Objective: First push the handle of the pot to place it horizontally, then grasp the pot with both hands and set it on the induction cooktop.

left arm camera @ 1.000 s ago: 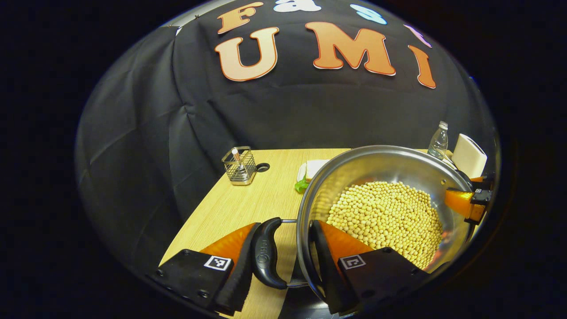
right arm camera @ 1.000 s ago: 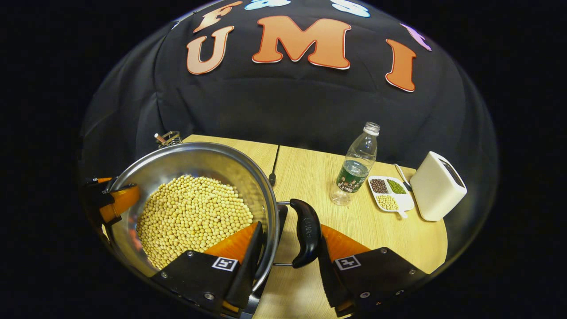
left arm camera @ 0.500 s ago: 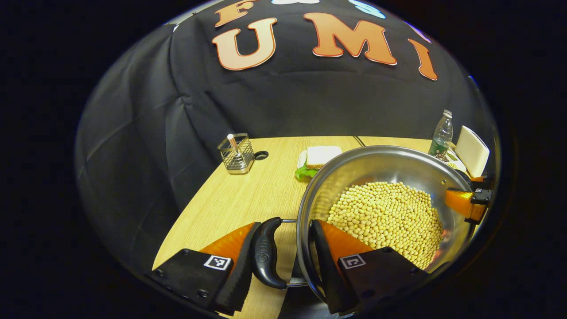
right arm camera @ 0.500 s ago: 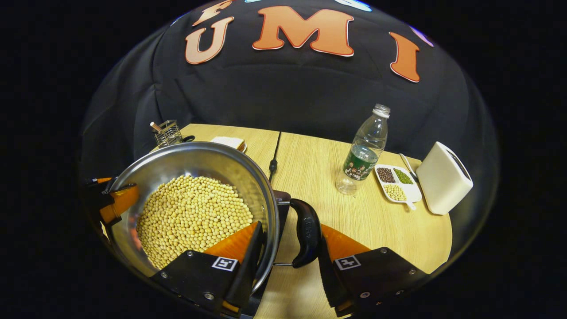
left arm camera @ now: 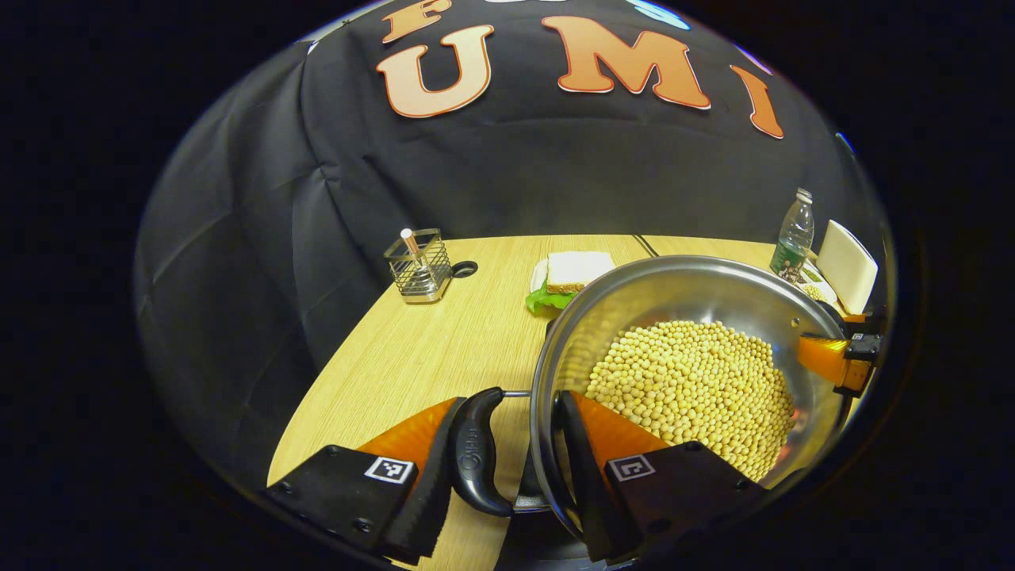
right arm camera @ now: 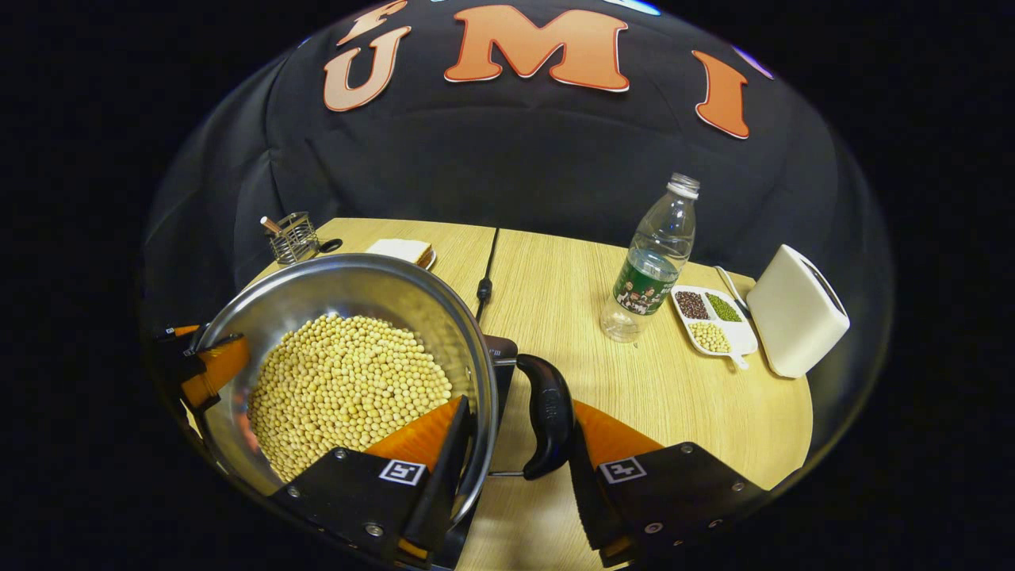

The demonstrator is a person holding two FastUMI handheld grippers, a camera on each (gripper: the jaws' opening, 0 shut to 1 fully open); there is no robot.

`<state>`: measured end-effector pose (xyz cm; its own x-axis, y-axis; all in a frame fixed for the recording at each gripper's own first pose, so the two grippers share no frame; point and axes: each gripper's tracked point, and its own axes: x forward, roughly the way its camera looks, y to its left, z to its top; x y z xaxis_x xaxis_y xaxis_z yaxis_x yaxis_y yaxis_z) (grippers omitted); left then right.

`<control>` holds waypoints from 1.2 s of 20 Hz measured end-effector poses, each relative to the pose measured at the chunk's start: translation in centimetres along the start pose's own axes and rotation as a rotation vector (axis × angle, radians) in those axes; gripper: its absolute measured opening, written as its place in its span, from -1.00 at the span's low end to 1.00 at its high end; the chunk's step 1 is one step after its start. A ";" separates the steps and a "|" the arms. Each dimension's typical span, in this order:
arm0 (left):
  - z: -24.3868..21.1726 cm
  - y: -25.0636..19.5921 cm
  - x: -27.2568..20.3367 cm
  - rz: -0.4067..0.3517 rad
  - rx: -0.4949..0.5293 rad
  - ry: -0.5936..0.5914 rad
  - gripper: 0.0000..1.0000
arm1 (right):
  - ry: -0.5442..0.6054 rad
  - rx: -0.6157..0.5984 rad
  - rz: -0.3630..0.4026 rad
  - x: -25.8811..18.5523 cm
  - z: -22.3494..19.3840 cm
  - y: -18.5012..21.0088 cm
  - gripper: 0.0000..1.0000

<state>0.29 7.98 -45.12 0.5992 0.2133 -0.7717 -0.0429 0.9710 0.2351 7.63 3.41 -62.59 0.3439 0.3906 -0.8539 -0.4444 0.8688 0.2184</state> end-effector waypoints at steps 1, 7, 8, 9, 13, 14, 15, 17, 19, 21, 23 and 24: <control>0.3 0.0 -0.2 -0.003 -0.007 -0.010 0.43 | 0.000 -0.004 -0.003 -0.1 -0.1 0.1 0.34; 2.9 0.5 -0.9 0.022 0.025 -0.103 0.53 | -0.048 0.014 0.026 -2.0 1.6 0.0 0.54; 3.9 1.0 -1.6 0.034 0.037 -0.136 0.60 | -0.076 0.019 0.028 -2.9 2.4 -0.3 0.55; 5.1 1.6 -2.4 0.047 0.042 -0.170 0.52 | -0.105 0.028 0.029 -4.1 3.2 -0.7 0.55; 10.0 2.0 -6.2 0.051 0.002 -0.333 0.60 | -0.273 0.052 0.033 -10.5 8.3 -2.7 0.56; 11.8 2.2 -8.2 0.048 -0.012 -0.376 0.60 | -0.329 0.050 0.027 -12.4 9.9 -3.4 0.56; 13.4 2.7 -10.3 0.044 -0.031 -0.420 0.70 | -0.382 0.046 0.025 -14.6 11.2 -4.1 0.56; 16.6 3.6 -14.4 0.035 -0.069 -0.498 0.75 | -0.476 0.050 0.066 -19.4 13.7 -4.3 0.57; 19.5 4.9 -18.6 0.044 -0.090 -0.580 0.72 | -0.565 0.056 0.074 -24.0 16.0 -5.4 0.65; 22.3 5.6 -22.5 0.042 -0.107 -0.659 0.83 | -0.668 0.016 0.018 -28.5 18.4 -8.0 0.90; 24.8 6.6 -26.8 0.041 -0.131 -0.717 0.95 | -0.776 -0.017 -0.050 -32.9 20.8 -10.2 0.87; 26.1 7.3 -29.1 0.034 -0.145 -0.751 1.00 | -0.817 -0.015 -0.077 -34.8 21.6 -11.3 0.87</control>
<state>3.39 6.05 -5.51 0.9759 0.1637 -0.1443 -0.1450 0.9806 0.1316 18.53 -13.41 -25.20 0.8652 0.4338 -0.2516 -0.4042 0.9002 0.1621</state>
